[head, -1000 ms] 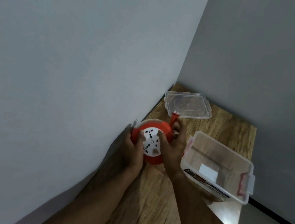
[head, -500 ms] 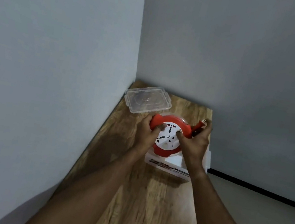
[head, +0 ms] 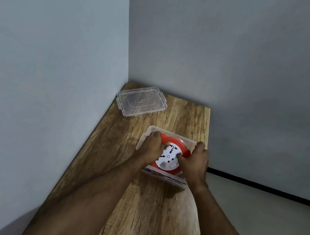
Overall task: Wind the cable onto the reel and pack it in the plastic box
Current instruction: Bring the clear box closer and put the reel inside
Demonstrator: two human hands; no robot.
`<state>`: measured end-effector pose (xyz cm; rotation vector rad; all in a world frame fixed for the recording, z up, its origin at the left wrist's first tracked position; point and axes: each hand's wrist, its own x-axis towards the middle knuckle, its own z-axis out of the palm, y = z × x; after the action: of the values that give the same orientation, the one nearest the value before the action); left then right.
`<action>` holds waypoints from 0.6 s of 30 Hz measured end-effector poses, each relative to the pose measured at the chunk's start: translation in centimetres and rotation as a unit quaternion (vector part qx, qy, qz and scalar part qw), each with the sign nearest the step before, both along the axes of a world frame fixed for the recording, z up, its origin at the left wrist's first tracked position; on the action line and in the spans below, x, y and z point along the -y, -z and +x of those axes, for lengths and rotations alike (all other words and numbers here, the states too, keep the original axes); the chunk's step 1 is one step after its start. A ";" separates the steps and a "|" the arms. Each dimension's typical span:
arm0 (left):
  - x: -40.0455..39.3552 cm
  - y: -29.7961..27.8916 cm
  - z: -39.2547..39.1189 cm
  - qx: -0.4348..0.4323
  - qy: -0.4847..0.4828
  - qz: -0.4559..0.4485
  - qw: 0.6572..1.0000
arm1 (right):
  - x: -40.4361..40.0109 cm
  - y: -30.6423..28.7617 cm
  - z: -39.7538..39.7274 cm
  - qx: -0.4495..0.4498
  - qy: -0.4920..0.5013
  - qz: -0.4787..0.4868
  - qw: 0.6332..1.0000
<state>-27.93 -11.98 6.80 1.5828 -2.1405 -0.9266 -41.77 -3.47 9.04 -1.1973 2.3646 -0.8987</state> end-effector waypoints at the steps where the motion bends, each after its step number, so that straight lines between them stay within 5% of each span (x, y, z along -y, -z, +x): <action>1: 0.1 0.1 -0.1 0.014 0.003 0.006 1.000 | 0.0 0.1 0.1 -0.004 0.001 0.009 1.000; 18: -0.7 1.5 0.0 0.015 -0.012 -0.078 0.997 | 0.1 0.2 0.7 -0.048 -0.039 0.063 0.996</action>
<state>-27.94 -11.28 5.30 1.5514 -2.1507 -0.7150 -41.03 -3.56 8.84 -1.2998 2.3909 -0.6708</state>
